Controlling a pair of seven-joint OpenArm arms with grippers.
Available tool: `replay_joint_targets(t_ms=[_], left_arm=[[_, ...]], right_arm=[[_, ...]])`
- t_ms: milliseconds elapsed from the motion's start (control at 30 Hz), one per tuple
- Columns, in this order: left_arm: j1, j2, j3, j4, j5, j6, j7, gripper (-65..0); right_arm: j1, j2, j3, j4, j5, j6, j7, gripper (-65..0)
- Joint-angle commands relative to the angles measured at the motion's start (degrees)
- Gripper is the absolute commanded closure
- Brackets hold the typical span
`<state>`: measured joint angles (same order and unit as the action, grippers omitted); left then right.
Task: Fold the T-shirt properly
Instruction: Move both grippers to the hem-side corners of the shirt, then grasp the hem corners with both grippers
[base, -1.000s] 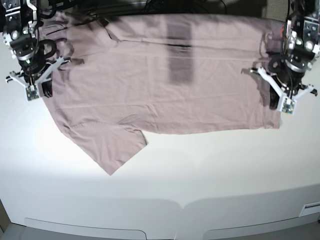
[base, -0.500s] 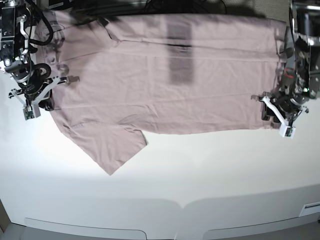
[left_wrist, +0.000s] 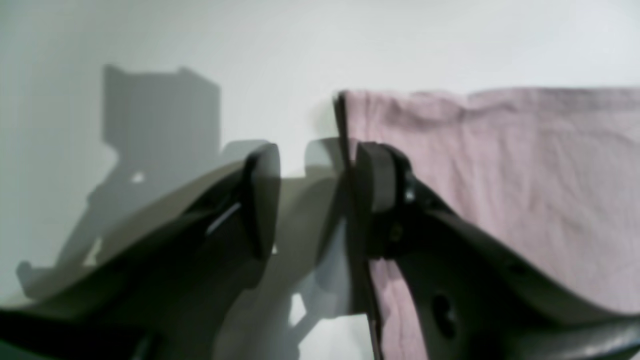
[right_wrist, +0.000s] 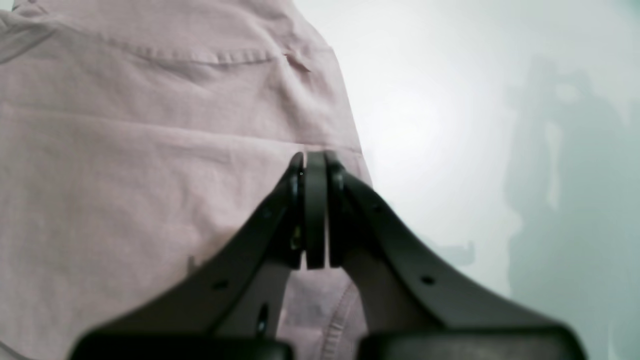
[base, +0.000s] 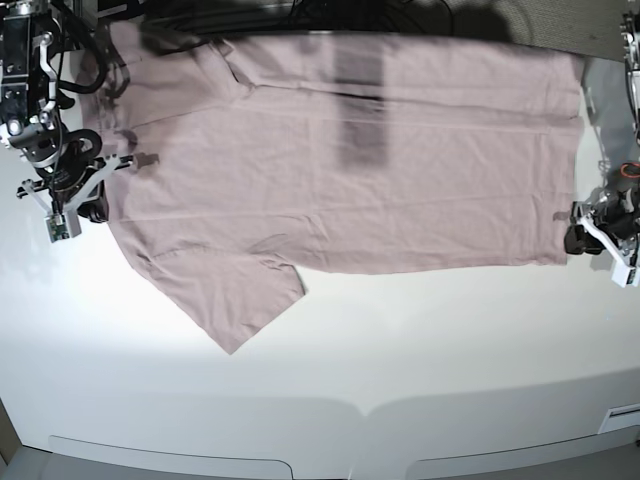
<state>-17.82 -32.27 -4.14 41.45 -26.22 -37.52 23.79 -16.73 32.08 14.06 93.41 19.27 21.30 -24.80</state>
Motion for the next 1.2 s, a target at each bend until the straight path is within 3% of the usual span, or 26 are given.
replay_joint_targets(t_ms=[0, 67, 300, 467, 533, 600, 700, 833, 900, 1033, 1167], left_arm=[[-1.33, -1.22, -0.33, 0.63, -0.85, -0.83, -0.68, -24.6], [-1.14, -0.63, -0.31, 0.59, -0.87, -2.48, -0.07, -24.6], [-0.92, 3.91, -0.31, 0.52, 0.46, -2.48, 0.5, -24.6], [-0.9, 3.63, -0.33, 0.52, 3.85, -2.48, 0.61, -23.7], [-0.9, 3.3, -0.33, 0.52, 3.65, -2.48, 1.53, -14.3], [-0.9, 3.37, -0.33, 0.52, 3.67, -2.48, 1.9, -0.1], [-0.92, 3.37, -0.33, 0.52, 3.65, -2.48, 1.9, 0.0], [-0.9, 3.37, -0.33, 0.52, 3.43, -2.48, 1.9, 0.0], [-0.87, 3.37, -0.33, 0.52, 2.1, -2.48, 2.01, 0.0], [-0.9, 3.41, -0.33, 0.52, -1.03, -2.48, 2.32, 0.0], [-0.9, 4.37, -0.33, 0.52, -1.92, -2.48, 2.27, 0.0]], right_arm=[[0.55, 1.07, 0.55, 0.85, 0.28, -0.15, 0.96, 0.0], [0.55, 1.07, 0.55, 0.85, 0.33, -0.15, 0.94, 0.0], [0.55, 1.07, 0.55, 0.85, 0.48, -0.15, 0.63, 0.0], [0.55, 1.09, 0.55, 0.85, 0.48, -0.17, 0.52, 0.0], [0.55, 1.09, 0.55, 0.85, 0.5, -0.17, 1.92, 0.0], [0.68, 1.09, 0.55, 0.85, 0.5, -0.15, 4.07, 0.0], [1.36, 1.07, 0.55, 0.85, 0.5, -0.15, 6.43, 0.0], [4.04, 1.09, 0.55, 0.85, 1.6, -0.13, 6.84, -25.2], [6.45, 1.07, 0.52, 0.7, 2.03, -0.07, 6.51, -33.1], [14.16, 1.11, -1.77, -2.47, 2.03, 1.16, 0.72, -34.1], [24.15, 1.09, -8.37, -10.4, 2.84, 3.15, -5.25, -34.1]])
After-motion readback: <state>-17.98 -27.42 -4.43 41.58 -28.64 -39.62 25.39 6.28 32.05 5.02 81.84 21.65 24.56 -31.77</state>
